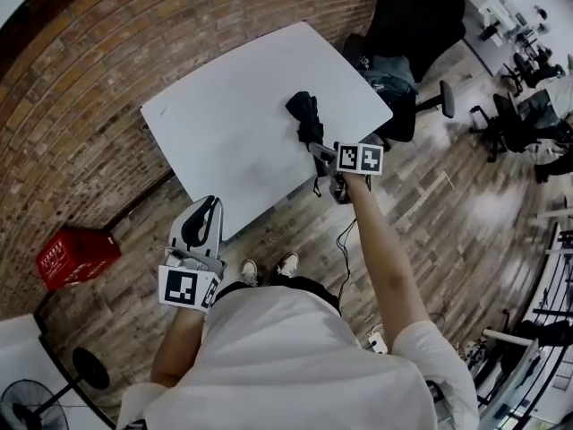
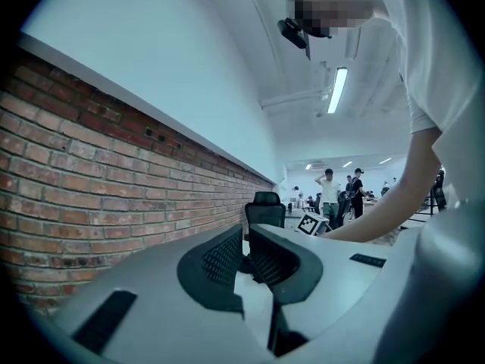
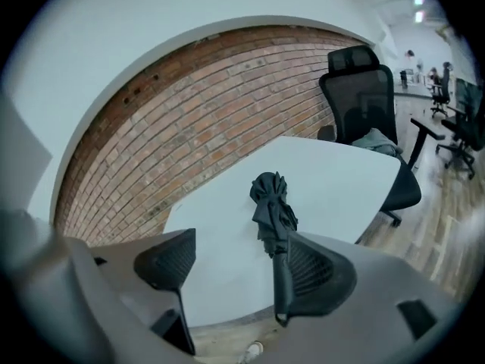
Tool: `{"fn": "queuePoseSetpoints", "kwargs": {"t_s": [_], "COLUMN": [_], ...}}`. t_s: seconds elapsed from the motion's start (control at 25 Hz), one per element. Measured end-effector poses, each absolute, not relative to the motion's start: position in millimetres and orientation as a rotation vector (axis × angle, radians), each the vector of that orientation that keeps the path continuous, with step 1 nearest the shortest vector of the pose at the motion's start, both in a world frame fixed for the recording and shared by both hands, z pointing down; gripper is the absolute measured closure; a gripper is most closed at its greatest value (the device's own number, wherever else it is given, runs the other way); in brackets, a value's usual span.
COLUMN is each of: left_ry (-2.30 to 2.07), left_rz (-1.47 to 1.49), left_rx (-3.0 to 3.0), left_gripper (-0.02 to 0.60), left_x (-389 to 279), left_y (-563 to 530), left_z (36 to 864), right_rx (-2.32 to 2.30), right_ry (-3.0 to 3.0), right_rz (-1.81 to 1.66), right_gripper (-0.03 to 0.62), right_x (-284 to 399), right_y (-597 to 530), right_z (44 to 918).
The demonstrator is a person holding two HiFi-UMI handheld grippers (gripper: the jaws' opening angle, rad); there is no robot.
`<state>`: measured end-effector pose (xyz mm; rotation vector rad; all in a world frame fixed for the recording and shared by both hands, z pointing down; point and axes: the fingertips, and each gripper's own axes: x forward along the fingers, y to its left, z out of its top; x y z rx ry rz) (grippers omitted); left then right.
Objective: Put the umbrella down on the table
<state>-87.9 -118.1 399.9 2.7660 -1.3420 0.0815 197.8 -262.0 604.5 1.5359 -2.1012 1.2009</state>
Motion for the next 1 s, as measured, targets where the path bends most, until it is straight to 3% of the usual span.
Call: {"fn": "queuePoseSetpoints", "kwargs": {"t_s": [0.16,0.36,0.48,0.76,1.0], "left_ry": [-1.268,-1.210,-1.197,-1.220,-1.238], "left_rz": [0.056,0.058,0.065,0.060,0.021], "left_rx": [2.813,2.845,2.854,2.847,2.873], "left_gripper": [0.535,0.535,0.535,0.535,0.535], "left_x": [-77.1,-76.3,-82.4,-105.6,-114.8], "left_y": [-116.9,-110.7,-107.1,-108.2,-114.4], "left_z": [396.5,397.9,399.0,395.4,386.0], "right_rx": [1.665,1.781,1.875,2.130,2.215], "right_ry": [-2.153,-2.129,-2.097,-2.163,-2.304], "right_rz": [1.274,1.334,1.315,1.123,0.690], "right_gripper": [0.357,0.419,0.557,0.574,0.574], "right_x": [211.6,218.6,228.0,269.3,279.4], "right_y": [-229.3,-192.0,-170.1,-135.7,-118.0], "right_z": [593.1,602.6,601.7,533.6,416.3]}}
